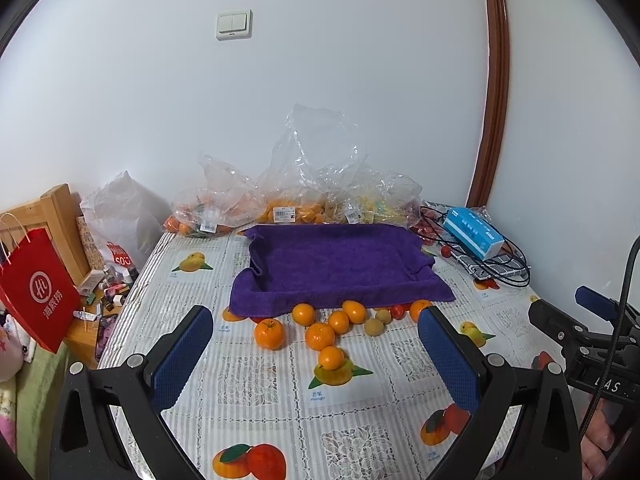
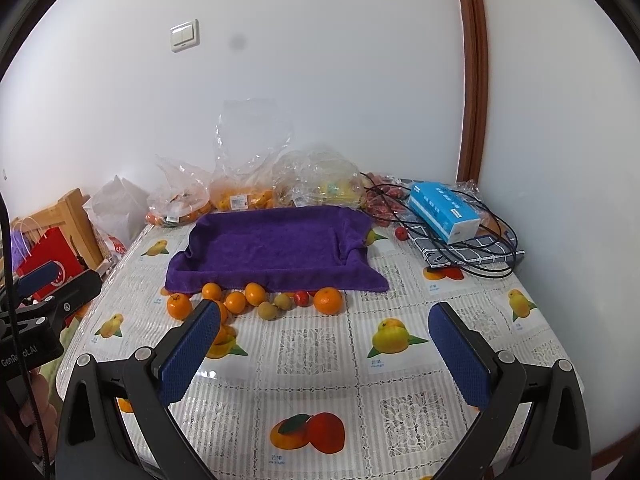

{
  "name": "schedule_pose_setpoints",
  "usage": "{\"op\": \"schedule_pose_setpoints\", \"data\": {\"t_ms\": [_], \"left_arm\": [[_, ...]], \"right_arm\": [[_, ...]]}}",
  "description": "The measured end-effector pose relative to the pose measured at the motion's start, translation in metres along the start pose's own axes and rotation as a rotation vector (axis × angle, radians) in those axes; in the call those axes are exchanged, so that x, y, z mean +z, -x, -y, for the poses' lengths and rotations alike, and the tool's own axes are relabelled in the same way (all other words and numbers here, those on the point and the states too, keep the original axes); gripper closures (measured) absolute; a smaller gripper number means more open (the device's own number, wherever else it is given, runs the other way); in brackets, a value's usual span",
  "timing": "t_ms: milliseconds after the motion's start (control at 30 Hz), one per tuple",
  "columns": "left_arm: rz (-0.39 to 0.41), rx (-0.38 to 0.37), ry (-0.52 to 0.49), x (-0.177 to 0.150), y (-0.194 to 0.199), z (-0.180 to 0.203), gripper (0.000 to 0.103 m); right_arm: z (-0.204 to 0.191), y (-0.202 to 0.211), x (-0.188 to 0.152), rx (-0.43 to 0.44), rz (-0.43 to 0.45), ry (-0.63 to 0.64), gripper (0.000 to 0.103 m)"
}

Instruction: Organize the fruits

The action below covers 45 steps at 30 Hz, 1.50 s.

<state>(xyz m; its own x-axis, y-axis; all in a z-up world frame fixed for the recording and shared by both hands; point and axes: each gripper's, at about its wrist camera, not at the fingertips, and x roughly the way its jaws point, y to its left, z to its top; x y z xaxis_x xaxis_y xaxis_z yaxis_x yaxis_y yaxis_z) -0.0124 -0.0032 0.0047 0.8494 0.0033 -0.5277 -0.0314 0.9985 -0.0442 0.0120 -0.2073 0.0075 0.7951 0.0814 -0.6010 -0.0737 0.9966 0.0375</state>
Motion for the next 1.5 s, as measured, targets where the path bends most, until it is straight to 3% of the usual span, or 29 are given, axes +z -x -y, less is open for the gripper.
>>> {"op": "schedule_pose_setpoints", "data": {"t_ms": [900,1500], "left_arm": [[-0.003,0.002,0.007,-0.004,-0.001,-0.003,0.000],[-0.054,0.015,0.029,-0.010,-0.027,-0.014,0.000]], "right_arm": [[-0.002,-0.004,-0.003,0.010,-0.007,0.003,0.001],[-0.013,-0.023,-0.008,-0.006,0.019,0.051,0.001]]}}
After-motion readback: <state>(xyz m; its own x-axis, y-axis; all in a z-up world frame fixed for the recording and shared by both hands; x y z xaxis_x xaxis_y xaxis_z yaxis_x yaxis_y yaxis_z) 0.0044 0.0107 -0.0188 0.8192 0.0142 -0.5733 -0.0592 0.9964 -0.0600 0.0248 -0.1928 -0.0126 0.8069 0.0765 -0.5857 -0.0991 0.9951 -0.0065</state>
